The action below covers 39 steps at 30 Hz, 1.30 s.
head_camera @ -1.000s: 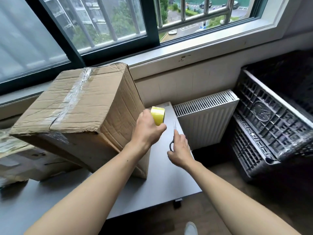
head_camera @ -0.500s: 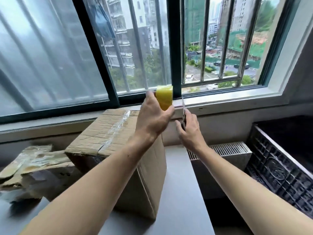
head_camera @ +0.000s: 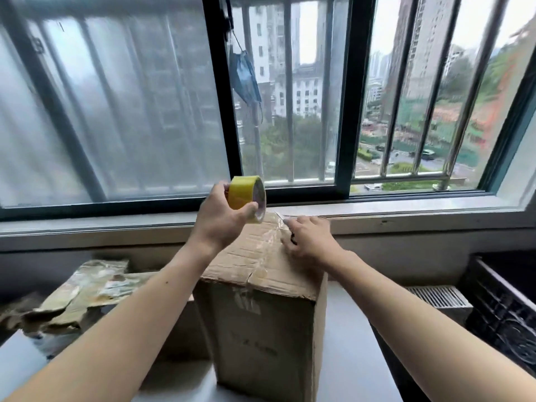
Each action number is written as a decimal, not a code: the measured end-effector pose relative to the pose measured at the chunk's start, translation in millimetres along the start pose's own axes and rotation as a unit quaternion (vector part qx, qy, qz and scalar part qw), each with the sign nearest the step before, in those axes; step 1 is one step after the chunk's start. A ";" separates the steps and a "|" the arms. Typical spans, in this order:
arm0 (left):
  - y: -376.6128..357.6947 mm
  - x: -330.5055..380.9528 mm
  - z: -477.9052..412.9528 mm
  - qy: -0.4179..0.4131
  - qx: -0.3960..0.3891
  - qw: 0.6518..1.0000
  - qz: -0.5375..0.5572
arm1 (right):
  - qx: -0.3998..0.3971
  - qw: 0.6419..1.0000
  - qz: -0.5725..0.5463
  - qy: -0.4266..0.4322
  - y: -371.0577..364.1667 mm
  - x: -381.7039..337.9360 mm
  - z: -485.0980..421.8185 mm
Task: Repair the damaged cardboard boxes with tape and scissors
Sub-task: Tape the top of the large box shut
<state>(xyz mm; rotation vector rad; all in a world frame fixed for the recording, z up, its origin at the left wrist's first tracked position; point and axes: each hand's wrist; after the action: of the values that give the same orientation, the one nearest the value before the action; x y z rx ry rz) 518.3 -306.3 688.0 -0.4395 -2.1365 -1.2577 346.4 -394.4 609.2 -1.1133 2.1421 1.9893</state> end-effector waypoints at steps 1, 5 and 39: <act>4.7 -7.2 -1.6 -0.001 -0.017 1.000 0.010 | 0.001 1.000 0.009 -0.016 -0.9 -4.5 -0.6; 16.0 -30.4 -10.2 -0.013 -0.062 0.996 0.066 | -0.015 0.997 0.051 -0.059 -1.7 -17.5 -2.7; 24.8 -29.4 4.3 -0.004 -0.253 0.885 0.392 | -0.023 0.691 -0.702 0.169 31.2 -97.4 31.7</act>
<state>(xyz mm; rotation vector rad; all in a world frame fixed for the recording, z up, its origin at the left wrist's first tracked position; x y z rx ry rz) 553.0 -289.6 683.7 -1.3656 -1.3348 -1.2669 389.6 -321.9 675.1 -2.1865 0.5492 1.0230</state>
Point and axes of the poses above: each hand's wrist, its own z-axis away from the middle knuckle, its own y-axis out of the back of the hand, x = y × z, and after that the axes turned 14 degrees about -z, right-handed
